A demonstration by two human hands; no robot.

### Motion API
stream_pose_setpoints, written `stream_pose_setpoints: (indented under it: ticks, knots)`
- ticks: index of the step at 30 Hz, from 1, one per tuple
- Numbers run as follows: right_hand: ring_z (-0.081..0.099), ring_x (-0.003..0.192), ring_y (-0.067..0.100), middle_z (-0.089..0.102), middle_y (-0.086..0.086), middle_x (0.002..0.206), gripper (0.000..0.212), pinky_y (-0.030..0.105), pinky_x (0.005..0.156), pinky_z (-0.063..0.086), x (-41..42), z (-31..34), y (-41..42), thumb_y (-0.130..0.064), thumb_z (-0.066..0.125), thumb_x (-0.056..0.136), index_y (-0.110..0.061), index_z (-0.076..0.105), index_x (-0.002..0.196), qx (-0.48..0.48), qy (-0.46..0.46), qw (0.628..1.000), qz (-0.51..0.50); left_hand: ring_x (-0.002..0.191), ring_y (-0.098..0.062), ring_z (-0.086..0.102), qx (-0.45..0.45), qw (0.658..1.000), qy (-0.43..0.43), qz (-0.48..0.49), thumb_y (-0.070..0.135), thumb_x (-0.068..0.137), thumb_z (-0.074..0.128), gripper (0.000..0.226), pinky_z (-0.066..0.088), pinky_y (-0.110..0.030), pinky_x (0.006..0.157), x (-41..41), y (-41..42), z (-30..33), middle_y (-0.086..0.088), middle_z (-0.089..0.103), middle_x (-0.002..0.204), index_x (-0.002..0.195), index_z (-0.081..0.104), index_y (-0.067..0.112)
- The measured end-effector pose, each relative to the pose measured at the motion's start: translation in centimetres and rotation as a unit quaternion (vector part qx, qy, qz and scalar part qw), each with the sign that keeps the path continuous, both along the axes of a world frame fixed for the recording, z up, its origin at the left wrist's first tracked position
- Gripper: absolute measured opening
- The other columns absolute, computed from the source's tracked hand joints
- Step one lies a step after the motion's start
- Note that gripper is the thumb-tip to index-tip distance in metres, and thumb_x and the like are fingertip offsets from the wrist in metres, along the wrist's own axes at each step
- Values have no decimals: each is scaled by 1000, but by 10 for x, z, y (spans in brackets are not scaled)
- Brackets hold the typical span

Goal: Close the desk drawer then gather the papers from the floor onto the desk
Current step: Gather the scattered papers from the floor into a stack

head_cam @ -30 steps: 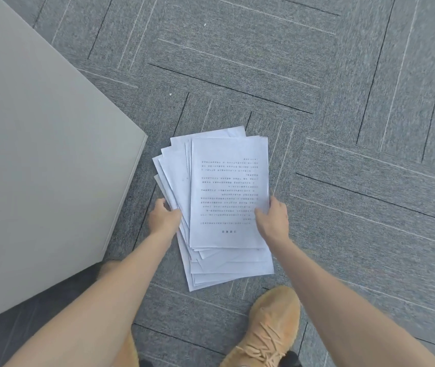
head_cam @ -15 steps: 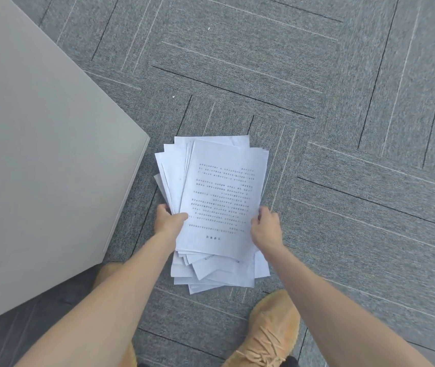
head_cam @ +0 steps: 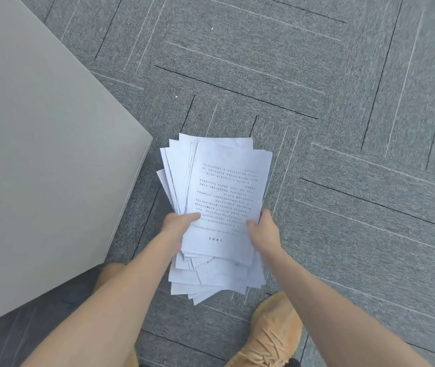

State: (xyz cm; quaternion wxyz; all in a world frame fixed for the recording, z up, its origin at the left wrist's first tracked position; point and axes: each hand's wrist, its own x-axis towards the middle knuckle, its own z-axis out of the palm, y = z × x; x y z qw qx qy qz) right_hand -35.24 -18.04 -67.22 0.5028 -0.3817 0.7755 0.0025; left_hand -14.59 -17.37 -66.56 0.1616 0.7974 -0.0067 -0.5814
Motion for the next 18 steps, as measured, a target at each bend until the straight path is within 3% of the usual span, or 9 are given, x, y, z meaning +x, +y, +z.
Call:
stream_pose_setpoints:
  ticks: [2,5,8,14,18]
  knots:
    - [56,90,25,59,8,112,31,35,74,45,1,1,-1,-18,44,103,-8,41,133,14,-7,1000,-9,112,-32,63,1,1000,14,-13,20,79,81,58,52,-39,93,-3,1,0,-10,65,123,127,55,0]
    - [57,96,23,63,7,124,29,36,83,50,3,1,-2,-16,46,102,-11,51,130,21,-29,999,-24,109,-34,67,-25,999,14,-16,9,84,75,49,55,-49,95,-3,5,0,-16,67,126,129,57,-2]
    - [60,103,24,64,5,123,26,38,90,52,4,7,-4,-16,48,101,-12,56,125,36,-47,997,-45,103,-30,65,-41,997,1,-63,1,90,67,39,53,-42,91,1,5,6,-14,68,120,128,60,0]
    - [66,104,27,70,4,111,20,44,93,55,2,44,-23,-12,56,92,-14,63,111,10,-72,996,-59,116,-34,63,-56,991,-16,-118,3,89,67,40,50,-48,102,10,-13,41,-12,67,125,129,61,5]
    - [68,102,23,73,-1,109,29,45,95,56,-3,85,-46,-9,57,88,-21,66,112,-41,-100,992,-72,118,-36,62,-100,989,-3,-111,7,84,71,48,49,-51,103,14,-36,78,-11,66,125,130,59,5]
